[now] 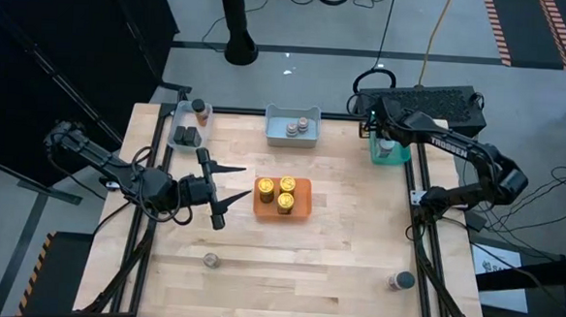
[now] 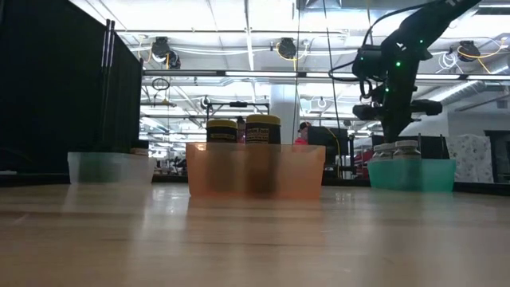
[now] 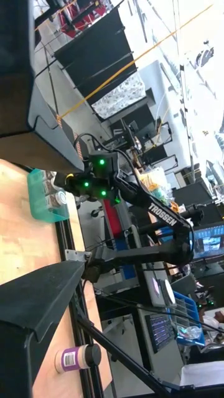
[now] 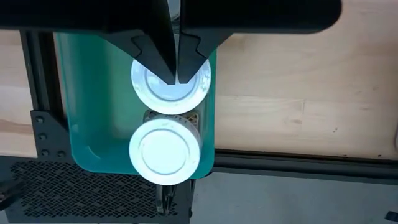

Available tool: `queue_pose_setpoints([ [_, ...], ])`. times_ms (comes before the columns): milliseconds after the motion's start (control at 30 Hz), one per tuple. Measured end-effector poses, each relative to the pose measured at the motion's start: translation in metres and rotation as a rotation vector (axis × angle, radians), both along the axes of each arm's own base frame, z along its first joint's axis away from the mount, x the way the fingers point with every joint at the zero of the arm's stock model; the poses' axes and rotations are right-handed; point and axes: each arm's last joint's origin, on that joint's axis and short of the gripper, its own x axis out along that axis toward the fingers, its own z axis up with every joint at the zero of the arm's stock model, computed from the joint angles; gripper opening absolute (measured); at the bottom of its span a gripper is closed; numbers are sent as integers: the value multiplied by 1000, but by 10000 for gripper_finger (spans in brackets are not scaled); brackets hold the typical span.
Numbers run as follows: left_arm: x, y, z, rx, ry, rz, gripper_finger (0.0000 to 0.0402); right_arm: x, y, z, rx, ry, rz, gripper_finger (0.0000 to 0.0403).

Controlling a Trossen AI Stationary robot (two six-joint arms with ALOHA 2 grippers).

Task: Sort spices by type
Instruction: Adjust the white seasoning bottle, then put the violet seasoning bottle into the transparent bin

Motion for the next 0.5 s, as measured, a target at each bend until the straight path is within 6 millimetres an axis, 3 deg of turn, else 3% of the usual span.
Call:
queue_pose_setpoints([
  [200,0,0,0,0,0,0,251,-4,5,6,-3,-37,-4,0],
  [500,0,0,0,-1,0,0,251,-16,19,32,-84,-104,12,0],
])
